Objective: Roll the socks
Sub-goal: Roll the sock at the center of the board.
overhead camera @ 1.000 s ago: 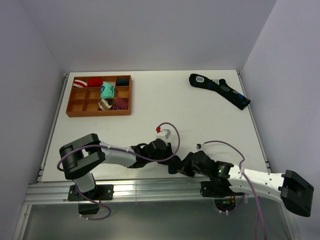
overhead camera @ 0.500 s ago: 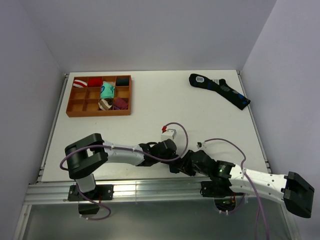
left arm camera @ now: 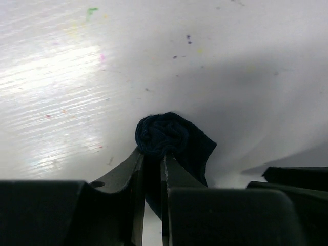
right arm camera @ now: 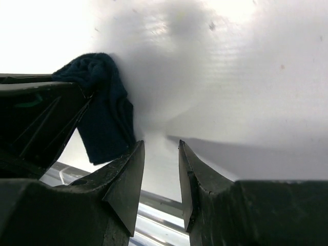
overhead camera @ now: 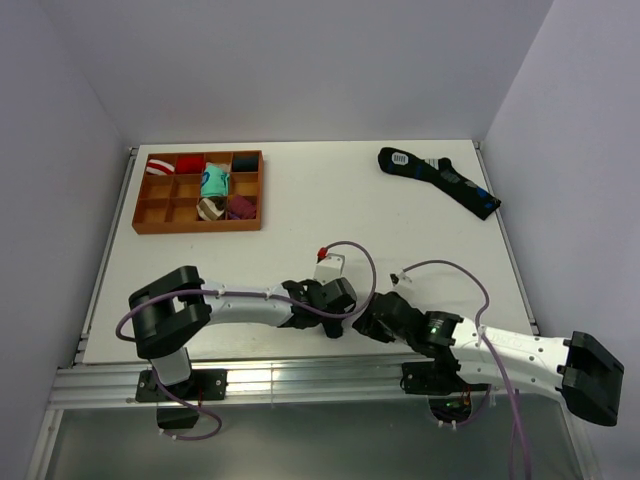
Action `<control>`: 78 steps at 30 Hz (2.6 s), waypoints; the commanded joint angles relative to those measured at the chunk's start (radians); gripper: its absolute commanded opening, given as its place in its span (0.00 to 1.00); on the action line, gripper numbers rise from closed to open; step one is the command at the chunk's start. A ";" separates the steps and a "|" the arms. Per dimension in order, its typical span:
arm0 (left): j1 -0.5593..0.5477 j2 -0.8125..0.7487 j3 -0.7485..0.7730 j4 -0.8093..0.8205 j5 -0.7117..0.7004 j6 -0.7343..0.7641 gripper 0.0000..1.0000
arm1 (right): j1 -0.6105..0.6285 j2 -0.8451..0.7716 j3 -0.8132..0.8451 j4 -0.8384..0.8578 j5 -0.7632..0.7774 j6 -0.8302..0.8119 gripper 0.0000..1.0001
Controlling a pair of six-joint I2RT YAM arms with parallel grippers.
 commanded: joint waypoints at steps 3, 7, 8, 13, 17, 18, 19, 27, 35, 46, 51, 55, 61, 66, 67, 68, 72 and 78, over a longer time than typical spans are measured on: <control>0.003 0.019 0.038 -0.266 -0.084 0.041 0.00 | 0.025 -0.039 0.047 0.055 0.086 -0.114 0.40; 0.003 0.021 0.054 -0.273 -0.075 0.048 0.00 | 0.076 -0.076 0.028 0.210 0.112 -0.163 0.40; 0.001 0.021 0.057 -0.275 -0.074 0.050 0.00 | 0.096 -0.075 0.022 0.238 0.121 -0.174 0.40; 0.001 0.026 0.067 -0.277 -0.061 0.051 0.00 | 0.208 0.041 0.050 0.348 0.211 -0.203 0.43; 0.001 0.035 0.075 -0.267 -0.041 0.054 0.00 | 0.283 0.129 0.058 0.410 0.285 -0.197 0.43; 0.001 0.038 0.077 -0.267 -0.041 0.054 0.00 | 0.309 0.141 0.053 0.420 0.306 -0.194 0.44; 0.003 0.039 0.078 -0.267 -0.040 0.058 0.00 | 0.317 0.157 0.050 0.442 0.314 -0.189 0.44; 0.003 0.047 0.080 -0.243 -0.005 0.064 0.01 | 0.389 0.242 0.059 0.493 0.405 -0.202 0.49; 0.006 0.049 0.064 -0.212 0.028 0.068 0.01 | 0.438 0.293 0.027 0.612 0.480 -0.174 0.49; 0.011 0.044 0.064 -0.209 0.042 0.081 0.01 | 0.513 0.460 0.120 0.586 0.586 -0.226 0.52; 0.011 0.045 0.064 -0.203 0.055 0.085 0.01 | 0.562 0.540 0.188 0.496 0.678 -0.193 0.53; 0.017 0.033 0.046 -0.181 0.074 0.085 0.01 | 0.582 0.490 0.105 0.592 0.675 -0.140 0.53; 0.050 -0.001 -0.015 -0.109 0.144 0.088 0.00 | 0.582 0.385 -0.025 0.690 0.664 -0.129 0.53; 0.072 -0.016 -0.037 -0.089 0.176 0.096 0.00 | 0.588 0.356 -0.100 0.844 0.652 -0.182 0.52; 0.073 -0.017 -0.038 -0.086 0.183 0.097 0.00 | 0.591 0.364 -0.098 0.853 0.652 -0.191 0.52; 0.080 -0.020 -0.041 -0.083 0.192 0.097 0.00 | 0.596 0.379 -0.090 0.856 0.659 -0.214 0.52; 0.096 -0.028 -0.055 -0.073 0.221 0.104 0.00 | 0.610 0.425 -0.044 0.881 0.682 -0.261 0.52; 0.112 -0.027 -0.048 -0.083 0.244 0.113 0.00 | 0.622 0.441 -0.006 0.846 0.731 -0.313 0.53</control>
